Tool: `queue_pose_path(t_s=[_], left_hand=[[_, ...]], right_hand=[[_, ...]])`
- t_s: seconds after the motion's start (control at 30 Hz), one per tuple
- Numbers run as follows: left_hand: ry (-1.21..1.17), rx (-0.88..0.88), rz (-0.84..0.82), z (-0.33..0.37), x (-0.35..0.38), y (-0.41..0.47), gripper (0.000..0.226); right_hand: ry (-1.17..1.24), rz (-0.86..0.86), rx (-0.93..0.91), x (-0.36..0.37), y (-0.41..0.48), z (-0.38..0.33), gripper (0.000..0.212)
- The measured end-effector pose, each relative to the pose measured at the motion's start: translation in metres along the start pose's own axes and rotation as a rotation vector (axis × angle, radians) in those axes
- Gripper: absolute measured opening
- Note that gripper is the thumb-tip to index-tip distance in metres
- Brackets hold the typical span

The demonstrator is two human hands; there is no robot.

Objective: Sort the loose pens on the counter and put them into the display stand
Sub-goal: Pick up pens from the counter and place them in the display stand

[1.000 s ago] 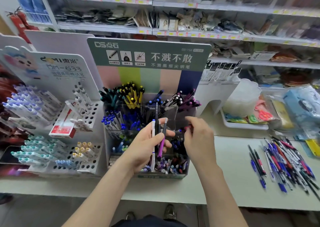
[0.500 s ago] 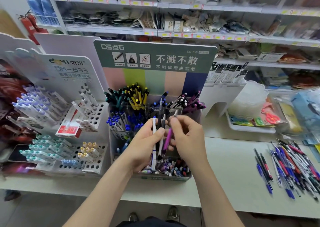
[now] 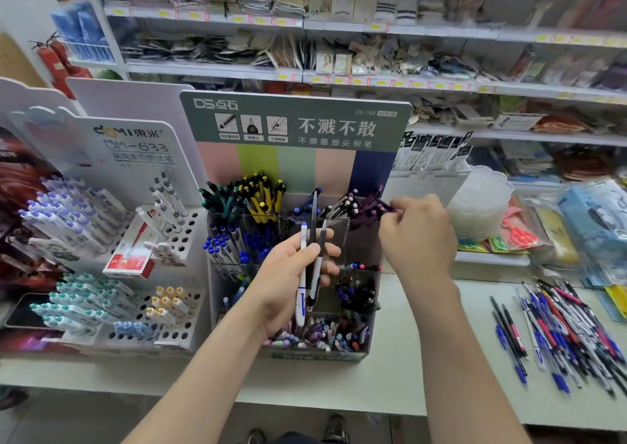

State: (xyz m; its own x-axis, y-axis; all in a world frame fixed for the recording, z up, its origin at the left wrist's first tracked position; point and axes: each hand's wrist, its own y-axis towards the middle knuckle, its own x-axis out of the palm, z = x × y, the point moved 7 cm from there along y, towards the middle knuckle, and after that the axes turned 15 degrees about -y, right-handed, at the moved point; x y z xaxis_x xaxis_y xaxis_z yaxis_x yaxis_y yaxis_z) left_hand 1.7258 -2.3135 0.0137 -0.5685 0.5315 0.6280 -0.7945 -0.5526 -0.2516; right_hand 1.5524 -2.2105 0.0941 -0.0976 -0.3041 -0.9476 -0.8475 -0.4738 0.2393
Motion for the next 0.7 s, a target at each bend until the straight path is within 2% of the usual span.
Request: queue_pose_path(t_s=[0.13,0.23,0.37,0.43,0.53,0.6,0.63,0.7], left_hand=[[-0.080,-0.019,0.024,-0.002,0.005,0.003,0.034],[-0.122,-0.037,0.030,-0.004,0.006,0.004,0.036],[-0.144,-0.027,0.027,-0.003,0.005,0.004,0.037],[-0.154,-0.019,0.027,-0.001,0.003,0.004,0.038],[-0.133,-0.011,0.051,0.000,-0.003,0.002,0.038],[-0.092,-0.016,0.035,0.001,-0.003,-0.001,0.036],[-0.037,-0.019,0.018,0.002,-0.004,-0.002,0.034],[0.131,-0.024,-0.007,0.006,-0.008,-0.006,0.032]], right_hand=[[0.148,0.056,-0.195,-0.008,0.025,-0.012,0.042],[0.203,0.041,-0.321,0.008,0.036,-0.029,0.036],[-0.051,0.000,-0.325,0.045,0.030,-0.033,0.036],[-0.090,0.052,-0.285,0.050,0.018,-0.031,0.040],[0.130,0.271,-0.231,0.033,-0.014,-0.035,0.035],[0.335,0.320,-0.255,0.027,-0.037,-0.045,0.028],[0.434,0.277,-0.261,0.026,-0.045,-0.051,0.025],[0.638,0.047,-0.214,0.034,-0.056,-0.063,0.018]])
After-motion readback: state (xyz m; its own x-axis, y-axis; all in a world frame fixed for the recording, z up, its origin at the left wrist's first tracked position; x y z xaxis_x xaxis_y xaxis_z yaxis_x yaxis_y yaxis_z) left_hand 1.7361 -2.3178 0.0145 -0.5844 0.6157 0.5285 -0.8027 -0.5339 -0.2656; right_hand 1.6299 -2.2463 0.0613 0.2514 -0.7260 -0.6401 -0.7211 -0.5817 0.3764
